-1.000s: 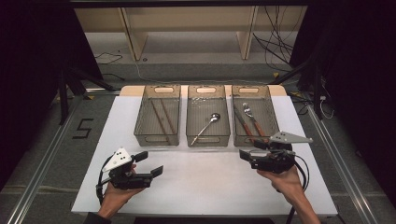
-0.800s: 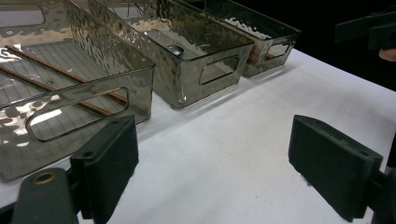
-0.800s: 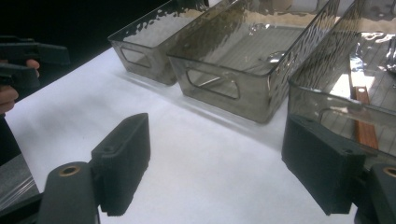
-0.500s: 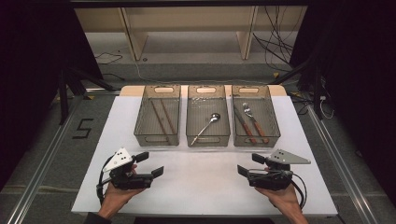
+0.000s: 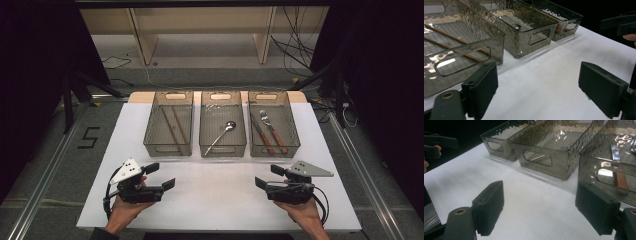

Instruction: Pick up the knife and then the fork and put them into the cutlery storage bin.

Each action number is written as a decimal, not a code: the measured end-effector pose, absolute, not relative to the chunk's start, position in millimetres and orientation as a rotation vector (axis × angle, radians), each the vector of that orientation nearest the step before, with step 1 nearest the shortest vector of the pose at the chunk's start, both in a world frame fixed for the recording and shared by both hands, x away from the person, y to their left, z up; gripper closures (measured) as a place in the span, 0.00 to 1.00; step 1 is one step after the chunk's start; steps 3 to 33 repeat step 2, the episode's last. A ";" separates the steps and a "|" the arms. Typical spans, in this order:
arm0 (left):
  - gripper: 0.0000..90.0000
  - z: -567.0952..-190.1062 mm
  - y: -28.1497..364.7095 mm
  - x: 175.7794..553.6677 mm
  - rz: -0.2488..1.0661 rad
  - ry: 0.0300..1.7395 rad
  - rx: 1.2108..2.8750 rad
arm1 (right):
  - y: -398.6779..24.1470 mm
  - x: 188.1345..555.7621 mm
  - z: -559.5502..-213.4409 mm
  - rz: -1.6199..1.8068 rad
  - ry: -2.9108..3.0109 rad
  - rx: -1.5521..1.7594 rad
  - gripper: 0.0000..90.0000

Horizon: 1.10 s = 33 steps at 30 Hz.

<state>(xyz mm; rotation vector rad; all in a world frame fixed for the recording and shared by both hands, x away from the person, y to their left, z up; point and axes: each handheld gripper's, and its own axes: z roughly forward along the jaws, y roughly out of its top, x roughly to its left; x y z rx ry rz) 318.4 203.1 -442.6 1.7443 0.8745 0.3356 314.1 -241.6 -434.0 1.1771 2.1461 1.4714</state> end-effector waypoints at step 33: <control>0.17 -442.7 203.1 318.6 0.336 0.874 1.745 | -241.5 313.8 -434.0 1.474 2.144 1.176 0.26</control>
